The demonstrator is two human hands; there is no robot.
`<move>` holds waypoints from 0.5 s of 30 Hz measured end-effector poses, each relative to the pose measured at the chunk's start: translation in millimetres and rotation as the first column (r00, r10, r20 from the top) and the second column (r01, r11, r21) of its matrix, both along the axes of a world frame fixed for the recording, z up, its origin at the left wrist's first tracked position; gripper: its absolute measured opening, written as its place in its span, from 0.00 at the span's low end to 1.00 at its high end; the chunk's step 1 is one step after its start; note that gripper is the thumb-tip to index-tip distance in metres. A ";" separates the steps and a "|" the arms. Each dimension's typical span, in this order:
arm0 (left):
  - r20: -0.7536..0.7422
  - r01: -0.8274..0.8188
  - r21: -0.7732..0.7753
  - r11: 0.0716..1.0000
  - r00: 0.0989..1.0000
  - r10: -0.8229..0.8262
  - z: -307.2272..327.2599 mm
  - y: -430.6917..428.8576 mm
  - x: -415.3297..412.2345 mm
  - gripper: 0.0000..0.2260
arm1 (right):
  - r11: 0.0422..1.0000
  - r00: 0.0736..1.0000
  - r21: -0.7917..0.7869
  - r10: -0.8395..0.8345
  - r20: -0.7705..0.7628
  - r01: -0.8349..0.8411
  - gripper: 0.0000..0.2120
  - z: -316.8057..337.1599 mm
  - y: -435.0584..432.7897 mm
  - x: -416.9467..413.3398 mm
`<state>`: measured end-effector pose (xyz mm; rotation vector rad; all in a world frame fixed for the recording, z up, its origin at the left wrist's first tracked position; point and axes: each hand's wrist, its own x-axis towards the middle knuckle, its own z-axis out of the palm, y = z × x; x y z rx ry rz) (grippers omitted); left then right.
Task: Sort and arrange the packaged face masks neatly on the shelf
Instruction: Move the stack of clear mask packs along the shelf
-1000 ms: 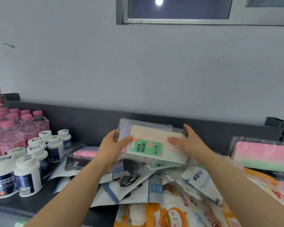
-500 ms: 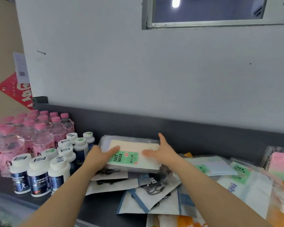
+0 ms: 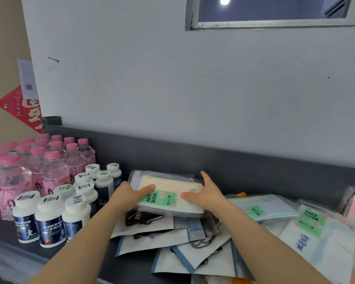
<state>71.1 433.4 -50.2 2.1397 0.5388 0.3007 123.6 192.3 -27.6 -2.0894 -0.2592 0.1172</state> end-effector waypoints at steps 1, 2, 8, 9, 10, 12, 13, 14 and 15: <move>0.005 0.004 -0.008 1.000 1.000 -0.004 -0.4 -0.6 0.2 0.35 | 0.999 1.000 0.045 -0.021 0.001 0.021 0.54 0.9 -0.6 -0.5; 0.018 0.010 -0.030 1.000 1.000 -0.009 -1.2 -1.3 0.2 0.36 | 0.995 0.999 0.095 -0.034 0.003 0.034 0.54 2.6 -1.4 -1.6; 0.033 0.105 -0.129 0.986 0.994 -0.102 -3.6 -8.0 -4.0 0.46 | 0.966 0.997 0.257 0.010 0.076 -0.029 0.53 18.3 -13.8 -11.0; 0.046 0.116 -0.163 0.980 0.993 -0.109 -1.4 -10.2 -5.7 0.49 | 0.962 0.996 0.270 0.020 0.088 -0.043 0.53 21.3 -16.6 -12.0; 0.066 0.123 -0.201 0.972 0.991 -0.112 2.0 -13.5 -7.6 0.51 | 0.956 0.995 0.289 0.031 0.098 -0.058 0.53 24.3 -20.5 -13.5; 0.133 0.143 -0.289 0.947 0.985 -0.108 10.6 -19.9 -10.7 0.55 | 0.941 0.991 0.326 0.050 0.123 -0.088 0.53 30.9 -30.0 -15.8; 0.174 0.159 -0.332 0.930 0.979 -0.105 14.4 -22.7 -11.2 0.57 | 0.935 0.989 0.340 0.055 0.140 -0.101 0.53 34.4 -36.3 -16.7; 0.213 0.182 -0.364 0.914 0.971 -0.108 17.8 -24.7 -11.5 0.58 | 0.930 0.986 0.350 0.062 0.157 -0.114 0.53 37.6 -42.8 -17.3; 0.248 0.211 -0.378 0.901 0.961 -0.121 21.9 -27.7 -11.8 0.61 | 0.925 0.983 0.359 0.068 0.171 -0.126 0.53 40.6 -50.8 -18.3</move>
